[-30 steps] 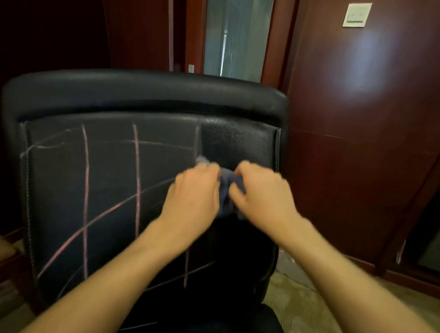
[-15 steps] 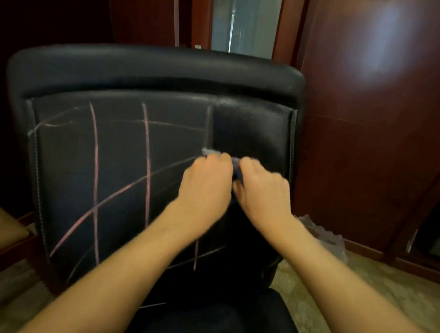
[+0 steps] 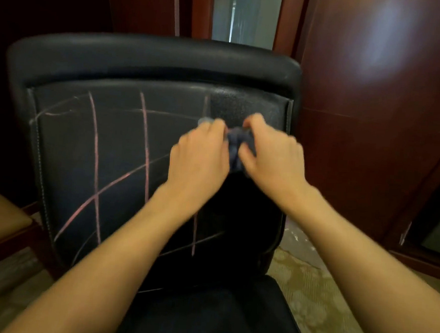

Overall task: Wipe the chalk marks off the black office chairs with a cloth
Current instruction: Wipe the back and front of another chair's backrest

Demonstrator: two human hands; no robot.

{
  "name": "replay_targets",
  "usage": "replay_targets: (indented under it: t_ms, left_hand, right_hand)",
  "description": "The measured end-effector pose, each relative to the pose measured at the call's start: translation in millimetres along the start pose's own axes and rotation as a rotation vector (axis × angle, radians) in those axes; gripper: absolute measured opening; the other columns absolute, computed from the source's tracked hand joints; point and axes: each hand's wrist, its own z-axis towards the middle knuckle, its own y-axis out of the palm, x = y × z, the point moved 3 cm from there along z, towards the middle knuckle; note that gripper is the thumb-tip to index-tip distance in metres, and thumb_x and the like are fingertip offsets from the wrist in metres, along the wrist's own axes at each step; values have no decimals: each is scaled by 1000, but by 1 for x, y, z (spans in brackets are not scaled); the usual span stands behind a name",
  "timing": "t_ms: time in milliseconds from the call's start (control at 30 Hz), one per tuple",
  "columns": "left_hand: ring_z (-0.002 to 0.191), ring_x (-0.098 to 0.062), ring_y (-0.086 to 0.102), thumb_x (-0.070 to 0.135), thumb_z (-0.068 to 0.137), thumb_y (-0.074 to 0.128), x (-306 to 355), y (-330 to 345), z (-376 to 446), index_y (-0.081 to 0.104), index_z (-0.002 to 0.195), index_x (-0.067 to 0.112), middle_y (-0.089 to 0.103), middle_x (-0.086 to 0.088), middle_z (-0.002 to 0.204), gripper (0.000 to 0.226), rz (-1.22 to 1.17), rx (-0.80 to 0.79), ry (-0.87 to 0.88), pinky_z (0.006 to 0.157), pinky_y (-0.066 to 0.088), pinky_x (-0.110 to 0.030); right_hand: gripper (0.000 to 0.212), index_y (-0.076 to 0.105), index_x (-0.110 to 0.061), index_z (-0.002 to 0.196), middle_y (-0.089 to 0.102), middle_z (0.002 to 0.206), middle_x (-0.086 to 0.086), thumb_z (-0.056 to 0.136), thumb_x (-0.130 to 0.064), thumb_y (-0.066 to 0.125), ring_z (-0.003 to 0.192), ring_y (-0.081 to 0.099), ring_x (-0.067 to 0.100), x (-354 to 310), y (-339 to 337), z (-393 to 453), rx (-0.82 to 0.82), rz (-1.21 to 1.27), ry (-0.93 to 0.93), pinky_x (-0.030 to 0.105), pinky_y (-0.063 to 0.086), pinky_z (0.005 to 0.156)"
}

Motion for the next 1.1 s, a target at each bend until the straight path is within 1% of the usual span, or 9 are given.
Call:
replay_targets:
  t_ms: [133,200,300,433,600,700,833,967,1100]
  left_hand:
    - [111,-44,56,24,98,49,5,-10,45,55,118,11,59,-16,124,25,84,-35,-49,82,44,-47]
    - [113,-44,57,19,96,52,6,0,42,54,119,8,59,-18,125,26,154,-114,-57,83,45,-47]
    - [112,-43,59,20,95,57,1,22,18,52,122,7,61,-18,123,30,202,-184,-51,81,47,-46]
    - [111,-34,62,22,100,47,-6,55,-25,50,128,12,62,-9,124,30,232,-226,-52,83,48,-44]
    - [112,-25,62,25,102,41,-15,83,-86,47,127,18,61,-3,124,28,195,-366,-93,84,49,-36]
    - [110,-23,63,25,101,45,-20,83,-98,50,125,18,62,-3,124,26,104,-392,-129,83,50,-33]
    - [102,-36,64,23,97,50,-14,51,-69,56,110,17,66,-10,112,16,32,-229,-78,80,48,-43]
    - [98,-44,62,22,96,53,-1,19,-24,58,108,12,64,-16,109,17,-15,-63,-24,77,47,-48]
    - [105,-41,61,21,97,50,-3,33,-28,60,108,13,63,-15,113,17,-5,-146,-108,80,47,-45]
  right_hand:
    - [26,52,-14,115,67,113,10,92,-27,52,98,63,42,3,4,39,-35,-100,16,39,36,66]
    - [25,52,-13,114,66,113,12,92,-25,52,97,63,43,7,18,34,-60,-122,16,42,40,67]
    - [25,57,-9,110,68,101,17,88,-20,60,79,66,45,5,46,-4,-16,-63,10,44,48,60]
    - [27,59,-8,94,66,77,13,76,-19,74,48,60,40,2,74,-63,-5,-47,101,35,41,40]
    - [46,51,-15,89,62,64,4,61,-22,86,38,56,31,-3,87,-121,-87,-84,23,25,30,35]
    - [42,46,-18,91,65,65,3,67,-26,79,45,61,31,-1,79,-127,-155,-26,9,30,39,38]
    - [23,58,-17,97,69,87,4,80,-31,64,73,68,37,4,46,-87,-114,134,67,41,52,56]
    - [25,57,-16,106,69,98,4,86,-31,61,85,66,38,1,24,-38,10,110,95,40,47,64]
    - [22,56,-14,99,70,88,7,84,-28,65,74,67,38,3,41,-45,-12,25,84,35,40,55]
